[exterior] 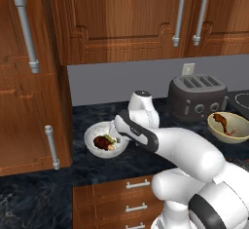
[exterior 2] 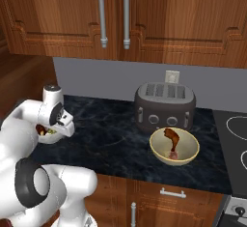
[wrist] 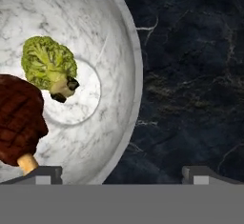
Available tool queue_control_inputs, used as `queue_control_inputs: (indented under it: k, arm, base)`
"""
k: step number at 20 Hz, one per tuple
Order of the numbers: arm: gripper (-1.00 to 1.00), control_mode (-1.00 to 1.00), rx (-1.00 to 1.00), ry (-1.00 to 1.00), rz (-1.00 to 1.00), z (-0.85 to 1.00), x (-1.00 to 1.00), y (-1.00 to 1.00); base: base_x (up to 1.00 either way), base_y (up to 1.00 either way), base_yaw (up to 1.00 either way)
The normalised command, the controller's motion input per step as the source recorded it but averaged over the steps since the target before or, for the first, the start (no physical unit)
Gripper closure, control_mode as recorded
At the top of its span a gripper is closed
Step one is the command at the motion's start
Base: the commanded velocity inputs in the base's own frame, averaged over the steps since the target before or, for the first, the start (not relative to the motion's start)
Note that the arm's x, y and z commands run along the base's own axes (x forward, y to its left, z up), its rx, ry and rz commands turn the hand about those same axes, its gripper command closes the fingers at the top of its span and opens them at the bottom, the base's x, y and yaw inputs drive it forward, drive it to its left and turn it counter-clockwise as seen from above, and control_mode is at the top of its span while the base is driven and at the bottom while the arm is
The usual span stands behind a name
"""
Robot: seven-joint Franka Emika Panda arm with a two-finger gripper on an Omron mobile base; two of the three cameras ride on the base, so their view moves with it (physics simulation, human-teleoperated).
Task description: Place the bowl containing the broccoli and steak in the microwave. Close the microwave door and press the start button to microwave the meal.
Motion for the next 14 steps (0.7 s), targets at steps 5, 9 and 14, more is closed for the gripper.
queue_control_inputs:
  k: [5,9,14]
  arm:
    - [-1.00,-1.00,0.02,0.00,0.00,-0.20,0.06,0.01]
    - [-1.00,-1.00,0.04,-0.01,0.00,-0.16,0.13,0.00]
    - [-1.00,-1.00,0.04,-0.02,0.00,-0.07,0.25,0.00]
  base:
    - [0.00,0.00,0.00]
    - [0.00,0.00,0.00]
    - [0.00,0.00,0.00]
